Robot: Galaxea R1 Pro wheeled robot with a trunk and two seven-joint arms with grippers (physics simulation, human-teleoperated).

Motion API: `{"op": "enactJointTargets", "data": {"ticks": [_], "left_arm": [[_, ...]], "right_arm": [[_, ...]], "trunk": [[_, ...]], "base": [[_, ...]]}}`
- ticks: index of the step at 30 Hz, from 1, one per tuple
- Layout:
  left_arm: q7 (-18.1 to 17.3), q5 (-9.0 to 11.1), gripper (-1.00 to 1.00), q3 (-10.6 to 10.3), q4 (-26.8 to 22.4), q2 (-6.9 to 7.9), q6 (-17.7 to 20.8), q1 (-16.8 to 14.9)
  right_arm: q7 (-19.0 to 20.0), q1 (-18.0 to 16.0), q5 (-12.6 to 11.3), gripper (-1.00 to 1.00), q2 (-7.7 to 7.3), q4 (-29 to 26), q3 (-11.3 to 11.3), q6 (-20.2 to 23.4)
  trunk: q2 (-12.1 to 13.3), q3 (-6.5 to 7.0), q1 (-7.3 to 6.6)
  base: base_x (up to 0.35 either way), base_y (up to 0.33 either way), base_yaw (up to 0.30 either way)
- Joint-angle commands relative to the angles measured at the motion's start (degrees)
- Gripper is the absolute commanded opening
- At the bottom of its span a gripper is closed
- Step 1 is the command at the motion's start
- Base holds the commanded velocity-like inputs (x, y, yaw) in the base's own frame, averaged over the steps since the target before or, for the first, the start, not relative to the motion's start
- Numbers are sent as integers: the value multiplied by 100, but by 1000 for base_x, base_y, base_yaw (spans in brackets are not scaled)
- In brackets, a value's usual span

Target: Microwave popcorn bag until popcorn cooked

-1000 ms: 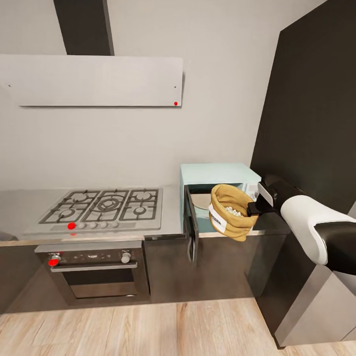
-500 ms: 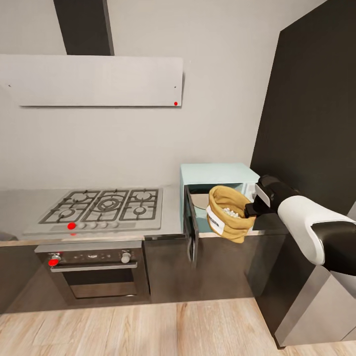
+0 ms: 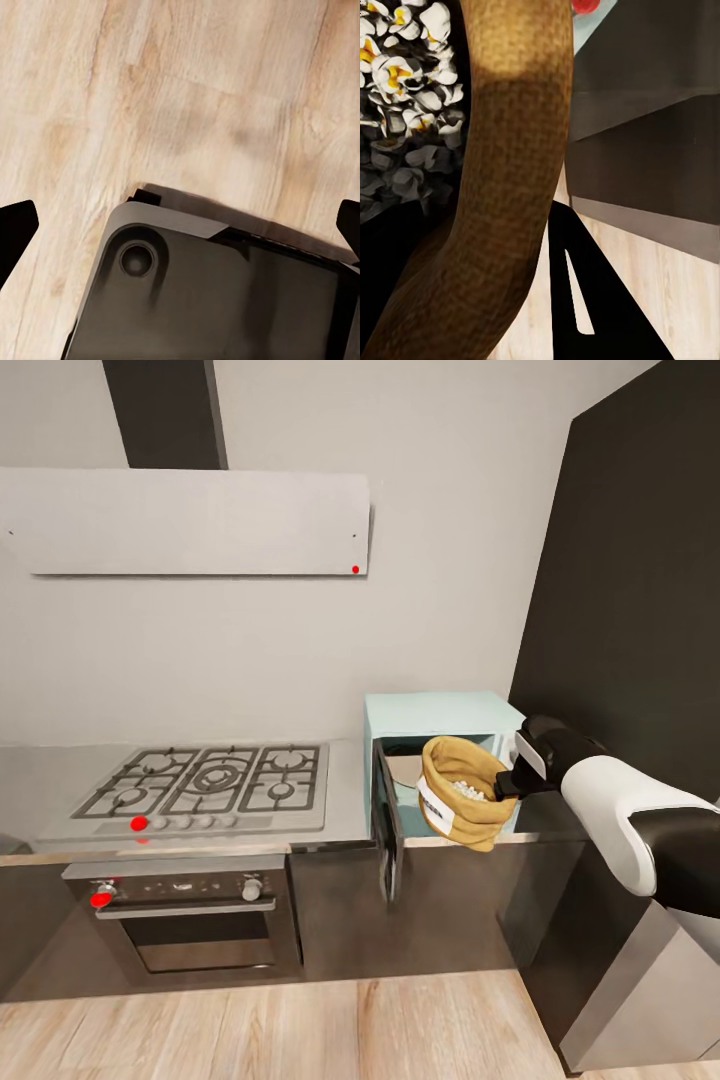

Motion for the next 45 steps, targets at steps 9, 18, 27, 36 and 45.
{"op": "enactJointTargets", "data": {"ticks": [9,18,27,36,45], "left_arm": [[2,9,100,7,6,-2,-17,-1],[1,15,100,25,10,4,-17,-7],[-1,9,100,29,7,6,-17,-6],[2,9,100,15,4,1,-17,-2],[1,9,100,20,10,6,-17,-1]], "right_arm": [[45,-4,34,-100,1,-7,22,23],[45,-4,34,-100,17,-7,22,23],[45,-4,34,-100,17,-7,22,23],[45,-4,34,-100,18,-7,22,23],[45,-4,34,-100,17,-7,22,23]], "trunk": [[-13,-13,4],[-13,-13,4],[-13,-13,4],[-13,-13,4],[-374,-175,201]], "base": [[2,0,0],[45,0,0],[96,0,0],[1,0,0],[0,0,0]]}}
